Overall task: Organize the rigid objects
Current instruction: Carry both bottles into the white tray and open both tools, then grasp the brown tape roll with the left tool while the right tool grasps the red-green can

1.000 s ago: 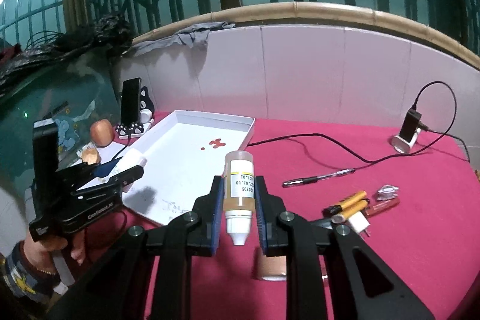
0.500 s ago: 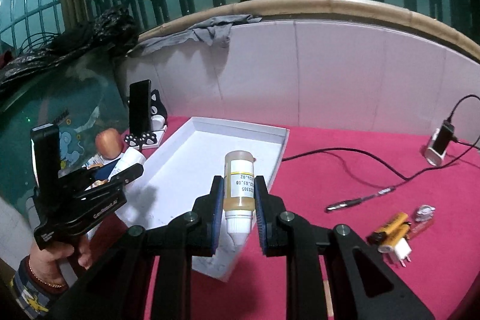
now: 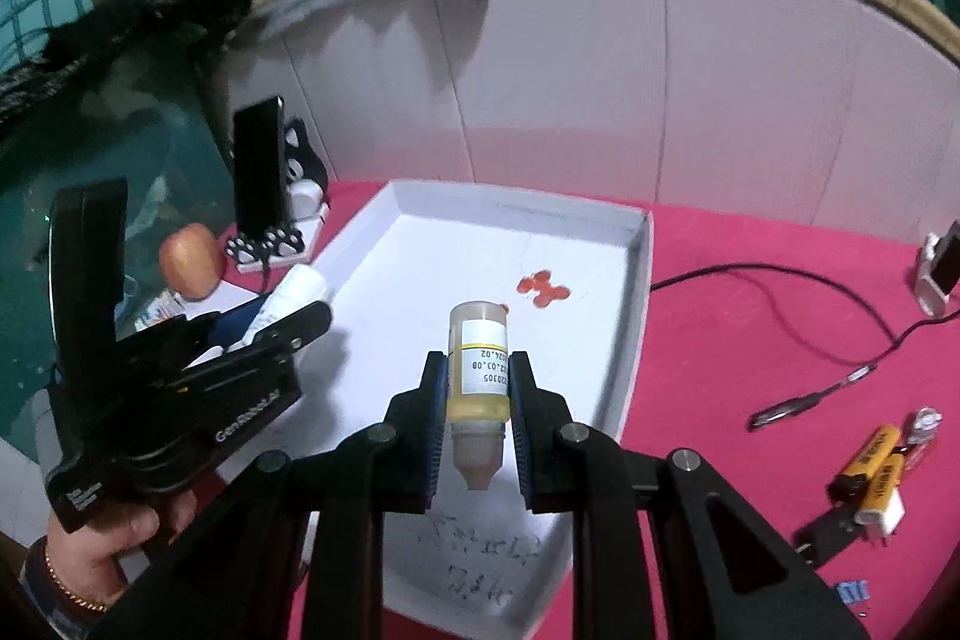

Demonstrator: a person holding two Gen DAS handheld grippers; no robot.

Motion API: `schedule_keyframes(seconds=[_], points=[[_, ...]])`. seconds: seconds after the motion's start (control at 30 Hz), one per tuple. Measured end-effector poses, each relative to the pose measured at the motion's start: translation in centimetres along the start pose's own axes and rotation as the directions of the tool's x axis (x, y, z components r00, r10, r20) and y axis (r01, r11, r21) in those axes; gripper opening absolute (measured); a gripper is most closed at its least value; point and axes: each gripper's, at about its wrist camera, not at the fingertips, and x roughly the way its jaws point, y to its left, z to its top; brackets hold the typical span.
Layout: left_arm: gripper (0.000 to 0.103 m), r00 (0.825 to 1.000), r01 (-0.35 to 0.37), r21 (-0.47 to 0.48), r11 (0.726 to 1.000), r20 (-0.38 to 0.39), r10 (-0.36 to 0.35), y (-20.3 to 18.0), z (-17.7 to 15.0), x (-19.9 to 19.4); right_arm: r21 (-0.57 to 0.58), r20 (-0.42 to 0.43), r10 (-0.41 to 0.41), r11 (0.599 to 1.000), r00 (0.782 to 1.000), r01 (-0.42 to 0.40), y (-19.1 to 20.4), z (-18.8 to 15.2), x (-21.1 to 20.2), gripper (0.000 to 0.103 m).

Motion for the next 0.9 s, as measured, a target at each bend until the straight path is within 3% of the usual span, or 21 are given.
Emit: schedule_keyframes(seconds=[0.23,0.43,0.5,0.53,0.57,0.6,0.67,0.9], points=[[0.037,0.997,0.003,0.017,1.0,-0.074,-0.001,-0.9,0.0,3.1,-0.015,-0.069,-0.035,0.999,0.997,0.034,0.9,-0.3,3.8,0.019],[0.037,0.992,-0.009,-0.045,0.999,-0.122,0.003,0.3,-0.5,4.5,-0.045,-0.074,-0.059,0.997,0.996,0.056,1.4,-0.6,5.3,0.019],[0.046,0.994,-0.016,-0.058,0.998,-0.112,0.009,0.7,-0.4,4.5,-0.056,-0.067,-0.077,0.996,0.995,0.073,1.5,-0.7,5.6,0.021],[0.054,0.995,-0.017,-0.07,0.997,-0.104,0.009,1.0,-0.4,4.3,-0.061,-0.063,-0.083,0.995,0.995,0.079,1.5,-0.7,5.6,0.024],[0.078,0.997,-0.012,-0.085,0.996,-0.083,0.005,1.2,-0.4,4.1,-0.062,-0.058,-0.091,0.994,0.994,0.087,1.5,-0.7,5.6,0.041],[0.094,0.998,-0.02,-0.095,0.995,-0.054,0.014,1.5,-0.4,3.8,-0.062,-0.054,-0.096,0.994,0.994,0.092,1.4,-0.8,5.5,0.069],[0.1,1.0,-0.021,-0.113,0.993,-0.018,0.019,1.8,-0.5,3.2,-0.056,-0.035,-0.109,0.993,0.993,0.107,1.3,-1.0,5.1,0.09],[0.1,0.992,-0.037,-0.164,0.986,0.113,0.056,2.4,-1.7,-0.6,-0.05,0.022,-0.119,0.991,0.993,0.12,1.5,-2.3,2.5,0.09]])
